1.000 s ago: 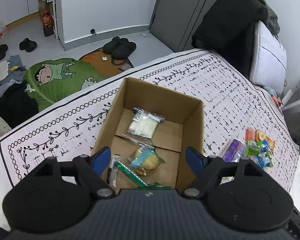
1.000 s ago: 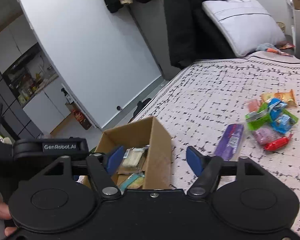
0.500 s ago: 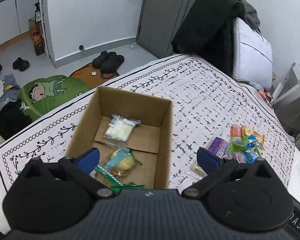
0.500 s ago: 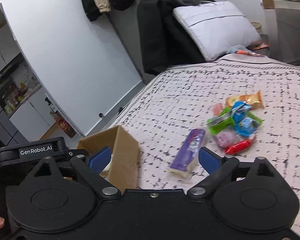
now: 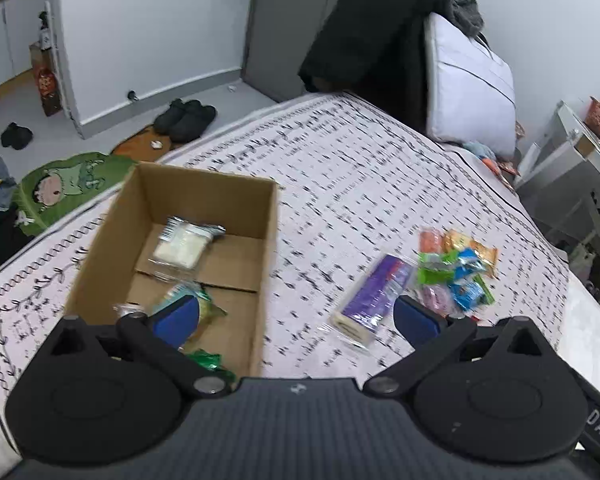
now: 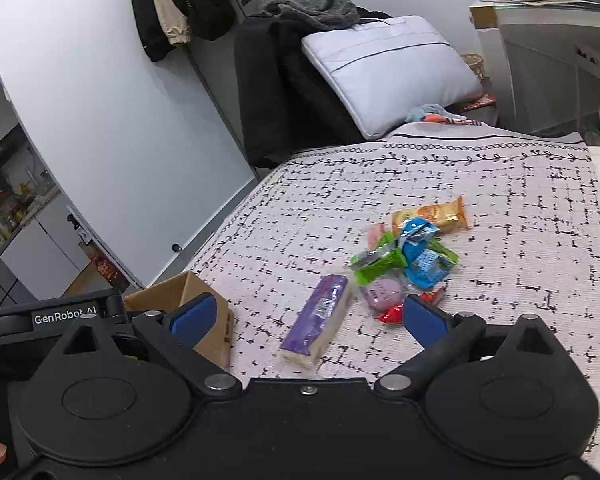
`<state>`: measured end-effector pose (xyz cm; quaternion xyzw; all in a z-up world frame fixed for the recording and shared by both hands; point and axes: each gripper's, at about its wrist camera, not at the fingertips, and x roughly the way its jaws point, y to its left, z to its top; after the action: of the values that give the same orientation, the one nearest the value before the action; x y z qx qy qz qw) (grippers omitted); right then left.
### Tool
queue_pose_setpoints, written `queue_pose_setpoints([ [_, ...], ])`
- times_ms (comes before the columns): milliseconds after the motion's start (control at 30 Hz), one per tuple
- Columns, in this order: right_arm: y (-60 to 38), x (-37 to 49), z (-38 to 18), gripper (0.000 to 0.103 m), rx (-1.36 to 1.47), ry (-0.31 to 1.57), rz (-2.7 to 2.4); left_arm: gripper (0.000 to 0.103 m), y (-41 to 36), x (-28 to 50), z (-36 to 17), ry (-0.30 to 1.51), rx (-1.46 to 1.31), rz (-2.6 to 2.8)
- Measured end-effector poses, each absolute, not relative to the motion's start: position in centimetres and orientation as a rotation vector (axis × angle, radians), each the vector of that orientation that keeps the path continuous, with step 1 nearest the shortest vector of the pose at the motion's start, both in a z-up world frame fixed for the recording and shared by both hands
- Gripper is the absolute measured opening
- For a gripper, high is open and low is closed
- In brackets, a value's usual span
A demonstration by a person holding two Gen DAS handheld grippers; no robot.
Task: Organize snacks
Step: 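Move both tools back to the pile, left tool toward the purple bar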
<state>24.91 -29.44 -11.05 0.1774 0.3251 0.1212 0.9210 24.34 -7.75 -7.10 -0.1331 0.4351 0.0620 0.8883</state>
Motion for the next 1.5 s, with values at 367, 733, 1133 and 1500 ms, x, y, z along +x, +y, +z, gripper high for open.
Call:
queue_pose_setpoints([
  [367, -33.1, 25.5, -11.8, 0.1, 0.392, 0.68, 0.193, 0.103, -10.4, 25.5, -8.1, 0.94, -0.262, 0.084],
  [733, -36.3, 27.3, -14.1, 0.087, 0.487, 0.73, 0.119, 0.102, -12.9, 27.9, -9.5, 0.934, -0.26, 0.027],
  [1133, -35.5, 30.2, -16.8, 0.08, 0.492, 0.808, 0.12, 0.091, -14.3, 31.6, -13.6, 0.98, -0.26, -0.043],
  [1500, -33.0, 32.9, -19.4, 0.073, 0.411, 0.886, 0.14, 0.086, -13.5, 35.0, -17.6, 1.036, -0.228, -0.121],
])
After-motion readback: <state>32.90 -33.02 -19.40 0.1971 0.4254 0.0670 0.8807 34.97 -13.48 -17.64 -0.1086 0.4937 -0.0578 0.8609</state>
